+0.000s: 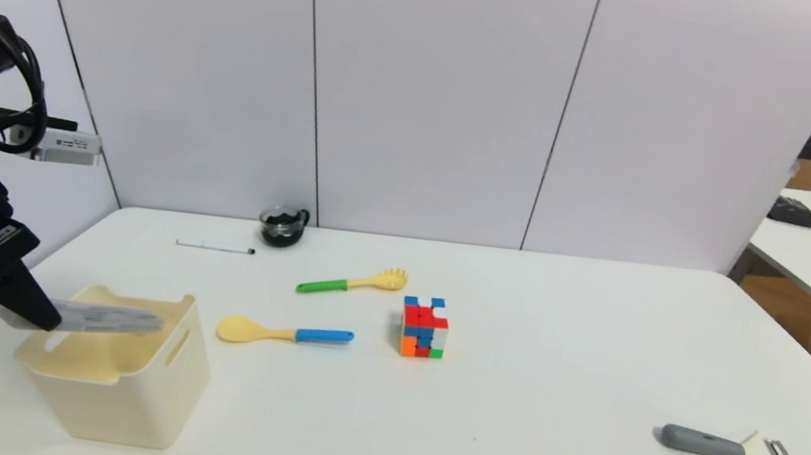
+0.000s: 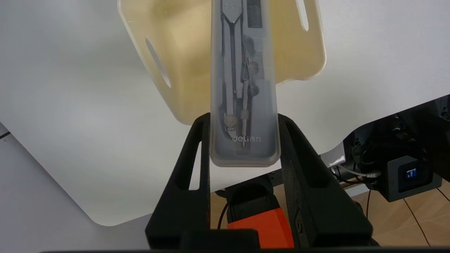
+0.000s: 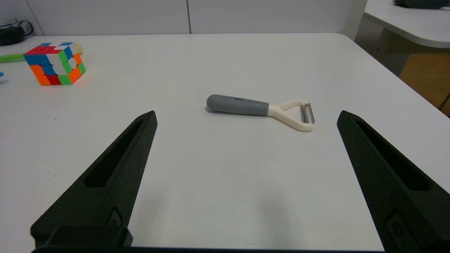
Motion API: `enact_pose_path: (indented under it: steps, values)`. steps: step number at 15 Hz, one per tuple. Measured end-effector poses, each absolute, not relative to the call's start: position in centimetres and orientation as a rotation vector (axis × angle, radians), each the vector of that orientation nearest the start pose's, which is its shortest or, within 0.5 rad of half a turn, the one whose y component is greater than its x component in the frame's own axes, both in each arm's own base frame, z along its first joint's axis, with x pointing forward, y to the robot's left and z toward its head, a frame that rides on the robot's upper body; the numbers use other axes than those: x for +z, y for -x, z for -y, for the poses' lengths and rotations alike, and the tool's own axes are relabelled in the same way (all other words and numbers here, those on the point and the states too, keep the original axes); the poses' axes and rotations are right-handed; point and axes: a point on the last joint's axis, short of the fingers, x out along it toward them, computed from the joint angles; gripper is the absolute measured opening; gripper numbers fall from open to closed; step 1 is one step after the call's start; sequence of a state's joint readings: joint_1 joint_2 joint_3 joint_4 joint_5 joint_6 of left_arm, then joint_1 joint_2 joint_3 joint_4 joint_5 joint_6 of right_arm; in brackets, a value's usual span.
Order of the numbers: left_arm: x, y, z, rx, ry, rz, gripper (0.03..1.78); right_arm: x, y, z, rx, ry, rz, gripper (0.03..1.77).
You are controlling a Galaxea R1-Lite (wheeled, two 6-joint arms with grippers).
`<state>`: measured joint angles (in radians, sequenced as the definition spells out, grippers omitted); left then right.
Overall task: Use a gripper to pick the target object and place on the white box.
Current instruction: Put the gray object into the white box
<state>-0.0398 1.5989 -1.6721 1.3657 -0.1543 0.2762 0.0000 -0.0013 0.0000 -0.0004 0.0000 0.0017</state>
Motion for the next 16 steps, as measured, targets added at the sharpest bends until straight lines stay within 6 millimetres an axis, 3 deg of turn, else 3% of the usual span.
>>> enact_pose_path:
  steps: [8,16]
  values:
    - [26.6,-23.9,1.4,-0.365,-0.166,-1.323,0.59,7.5,2.3,0.0,0.0,-0.002,0.002,1.77]
    - [26.3,-24.4,1.4,-0.374,-0.169,-1.334,0.59,7.5,2.3,0.0,0.0,-0.002,0.002,1.77]
